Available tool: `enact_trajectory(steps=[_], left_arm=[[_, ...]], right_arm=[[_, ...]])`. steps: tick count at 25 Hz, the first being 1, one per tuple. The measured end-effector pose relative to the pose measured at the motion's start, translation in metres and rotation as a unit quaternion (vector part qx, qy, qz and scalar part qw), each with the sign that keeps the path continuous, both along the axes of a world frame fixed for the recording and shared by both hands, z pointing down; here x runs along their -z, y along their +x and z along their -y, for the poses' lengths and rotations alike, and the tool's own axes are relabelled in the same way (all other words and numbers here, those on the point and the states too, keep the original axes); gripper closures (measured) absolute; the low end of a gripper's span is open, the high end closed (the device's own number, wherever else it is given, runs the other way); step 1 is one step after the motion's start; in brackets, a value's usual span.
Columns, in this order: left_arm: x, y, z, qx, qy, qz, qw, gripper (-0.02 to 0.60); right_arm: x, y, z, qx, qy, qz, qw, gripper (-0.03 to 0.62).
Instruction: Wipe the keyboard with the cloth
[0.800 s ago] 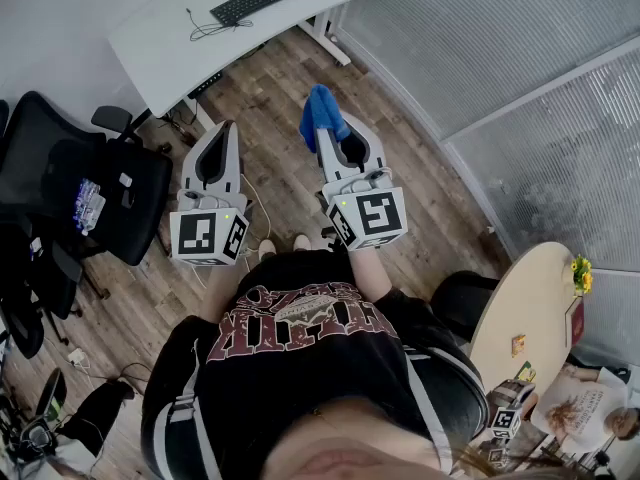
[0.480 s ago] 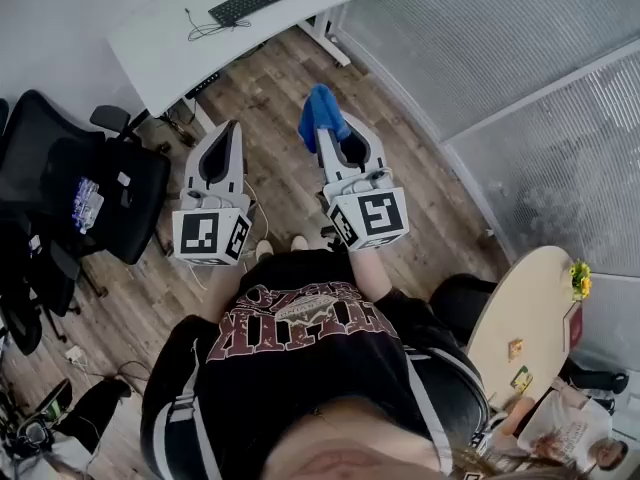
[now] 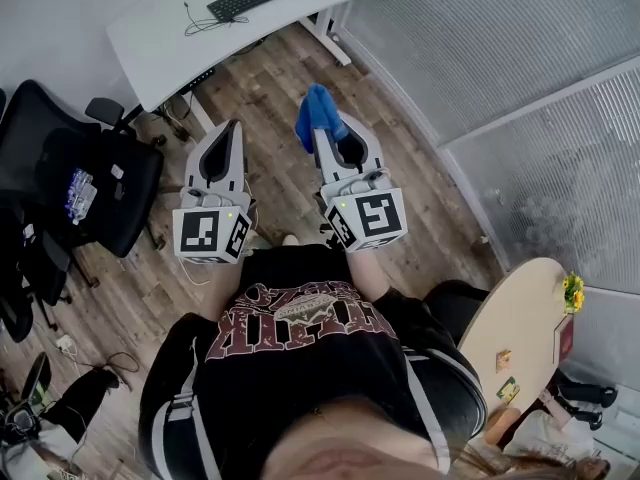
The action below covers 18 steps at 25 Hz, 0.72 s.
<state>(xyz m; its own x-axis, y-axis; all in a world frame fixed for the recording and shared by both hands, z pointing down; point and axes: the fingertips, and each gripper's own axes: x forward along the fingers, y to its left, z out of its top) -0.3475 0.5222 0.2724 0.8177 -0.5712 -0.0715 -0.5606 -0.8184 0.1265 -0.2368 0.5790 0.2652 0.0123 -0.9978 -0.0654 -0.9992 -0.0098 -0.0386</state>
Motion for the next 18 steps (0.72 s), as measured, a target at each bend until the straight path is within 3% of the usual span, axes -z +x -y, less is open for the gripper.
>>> enact_trajectory(steps=[9,18], left_arm=[[-0.003,0.018,0.016,-0.012,0.005,0.005,0.9999,0.552],[-0.007,0.059,0.082,-0.044,0.003,-0.004,0.999,0.552]], right_arm=[[-0.005,0.008,0.016,-0.005,0.002,0.002,1.0,0.53],[-0.008,0.033,0.081,-0.023,0.0,-0.001,1.0,0.53]])
